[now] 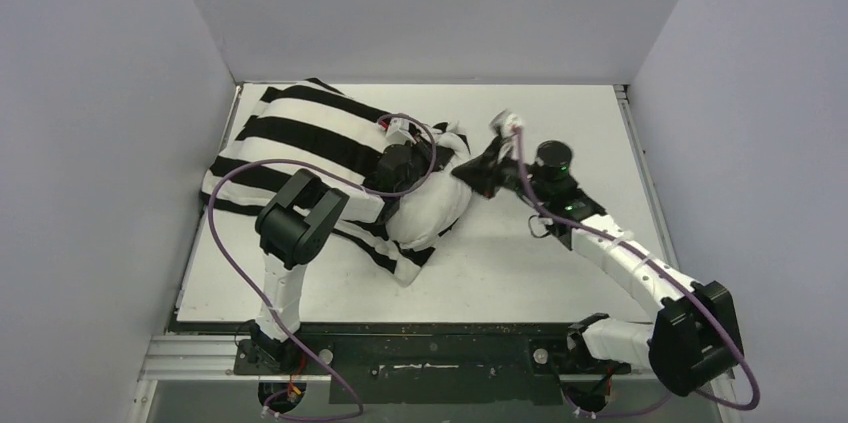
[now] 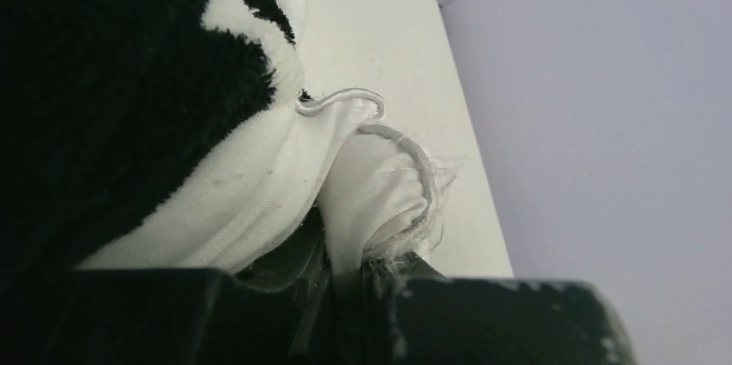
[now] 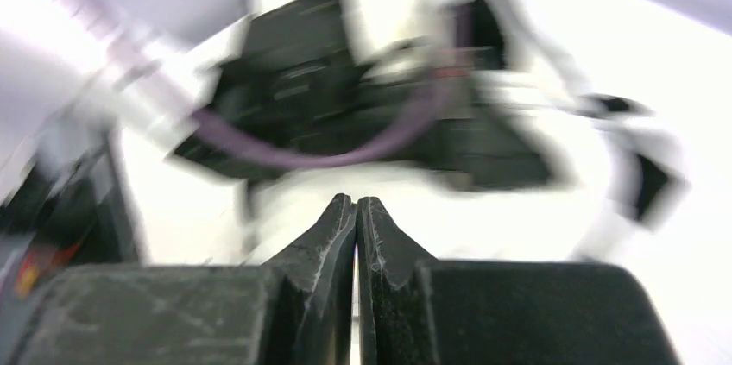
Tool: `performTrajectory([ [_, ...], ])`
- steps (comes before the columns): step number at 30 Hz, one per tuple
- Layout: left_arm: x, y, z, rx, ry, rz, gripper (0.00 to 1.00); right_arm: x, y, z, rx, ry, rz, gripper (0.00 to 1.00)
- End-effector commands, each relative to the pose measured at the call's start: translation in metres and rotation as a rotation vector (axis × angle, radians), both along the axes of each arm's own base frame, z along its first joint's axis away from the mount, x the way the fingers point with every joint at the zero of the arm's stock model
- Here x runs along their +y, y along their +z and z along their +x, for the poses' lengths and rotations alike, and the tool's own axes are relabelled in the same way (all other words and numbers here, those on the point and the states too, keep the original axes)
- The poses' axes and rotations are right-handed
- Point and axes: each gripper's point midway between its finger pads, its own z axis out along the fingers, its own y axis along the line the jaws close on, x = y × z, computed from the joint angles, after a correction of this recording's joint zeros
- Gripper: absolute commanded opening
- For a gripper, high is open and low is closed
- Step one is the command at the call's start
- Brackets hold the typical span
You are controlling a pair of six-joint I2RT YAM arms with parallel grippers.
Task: Put the pillow into the pillowcase
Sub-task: Stuff the pillow into the pillowcase.
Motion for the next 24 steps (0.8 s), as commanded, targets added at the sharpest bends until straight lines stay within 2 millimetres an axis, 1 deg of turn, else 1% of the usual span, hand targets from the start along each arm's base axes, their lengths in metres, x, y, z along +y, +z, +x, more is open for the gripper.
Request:
performTrajectory([
  [1,0.071,-0.155,-0.044,0.392,0.103,0.144,0.00,-0.075,0.028,0.080,0.173,-0.420,0.171,0.00],
  [2,0.070,-0.156,-0.044,0.394,0.094,0.138,0.00,-0.084,0.018,0.086,0.227,-0.492,0.160,0.01],
  [3,0.071,-0.158,-0.045,0.393,0.090,0.147,0.00,-0.089,0.009,0.088,0.270,-0.536,0.158,0.04],
  [5,0.073,-0.160,-0.047,0.390,0.084,0.166,0.00,-0.096,-0.015,0.083,0.377,-0.604,0.177,0.11],
  [6,0.074,-0.160,-0.047,0.386,0.080,0.168,0.00,-0.100,-0.024,0.083,0.412,-0.641,0.185,0.12],
  [9,0.076,-0.161,-0.047,0.385,0.079,0.166,0.00,-0.112,-0.054,0.082,0.523,-0.768,0.231,0.22],
  [11,0.076,-0.159,-0.046,0.375,0.076,0.171,0.00,-0.115,-0.073,0.081,0.594,-0.819,0.281,0.24],
  [13,0.076,-0.158,-0.046,0.373,0.075,0.175,0.00,-0.114,-0.095,0.080,0.673,-0.844,0.303,0.24],
  [14,0.077,-0.158,-0.046,0.373,0.077,0.177,0.00,-0.112,-0.110,0.079,0.722,-0.852,0.301,0.23],
  [15,0.077,-0.157,-0.045,0.369,0.078,0.176,0.00,-0.110,-0.114,0.080,0.743,-0.849,0.311,0.22],
  [16,0.077,-0.156,-0.045,0.365,0.078,0.176,0.00,-0.108,-0.124,0.080,0.766,-0.843,0.307,0.21],
  [17,0.077,-0.156,-0.045,0.365,0.078,0.176,0.00,-0.104,-0.123,0.082,0.762,-0.822,0.326,0.21],
  [18,0.078,-0.156,-0.046,0.364,0.079,0.176,0.00,-0.099,-0.129,0.082,0.776,-0.803,0.332,0.21],
  [21,0.078,-0.154,-0.046,0.360,0.080,0.174,0.00,-0.085,-0.134,0.083,0.806,-0.753,0.349,0.21],
  [24,0.079,-0.154,-0.045,0.361,0.077,0.189,0.00,-0.070,-0.134,0.087,0.786,-0.719,0.380,0.22],
])
